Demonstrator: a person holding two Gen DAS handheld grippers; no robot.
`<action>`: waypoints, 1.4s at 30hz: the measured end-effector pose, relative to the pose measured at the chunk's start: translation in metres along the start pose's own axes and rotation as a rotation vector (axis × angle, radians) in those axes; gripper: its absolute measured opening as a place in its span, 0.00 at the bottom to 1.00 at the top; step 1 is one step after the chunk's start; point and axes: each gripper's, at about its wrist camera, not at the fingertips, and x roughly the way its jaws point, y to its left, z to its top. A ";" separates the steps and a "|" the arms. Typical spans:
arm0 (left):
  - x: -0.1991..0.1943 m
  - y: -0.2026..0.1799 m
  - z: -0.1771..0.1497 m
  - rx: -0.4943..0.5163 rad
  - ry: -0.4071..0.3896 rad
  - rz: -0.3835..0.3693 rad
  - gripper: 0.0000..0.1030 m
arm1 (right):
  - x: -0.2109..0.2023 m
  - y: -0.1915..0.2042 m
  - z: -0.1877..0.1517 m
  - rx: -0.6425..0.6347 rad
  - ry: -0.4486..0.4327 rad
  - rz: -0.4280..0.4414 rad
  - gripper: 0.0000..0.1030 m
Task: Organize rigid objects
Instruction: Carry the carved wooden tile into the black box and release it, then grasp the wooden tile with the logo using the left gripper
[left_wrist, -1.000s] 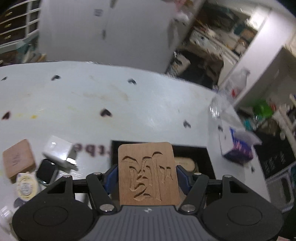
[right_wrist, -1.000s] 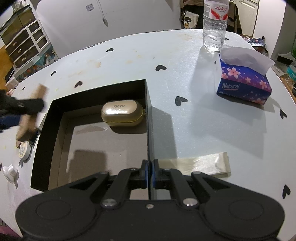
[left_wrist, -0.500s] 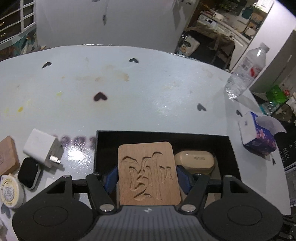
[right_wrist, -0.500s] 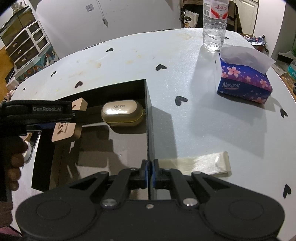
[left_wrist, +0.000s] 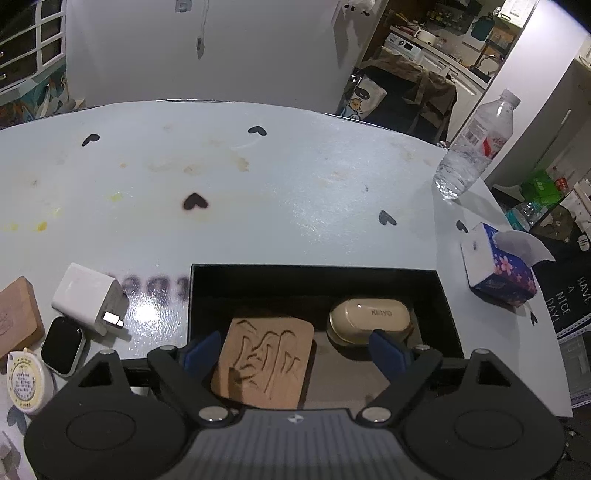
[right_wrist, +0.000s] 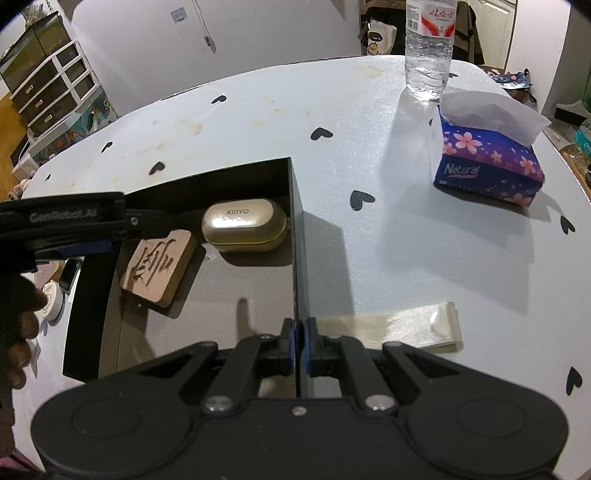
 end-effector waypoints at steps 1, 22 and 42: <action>-0.002 0.000 -0.001 0.004 0.001 -0.002 0.86 | 0.000 0.000 0.000 -0.001 0.000 -0.001 0.05; -0.065 0.030 -0.032 -0.004 -0.055 0.005 1.00 | 0.002 -0.001 0.000 -0.006 0.004 0.005 0.06; -0.075 0.137 -0.031 -0.333 -0.120 0.254 1.00 | 0.002 0.001 0.002 -0.023 0.012 -0.003 0.05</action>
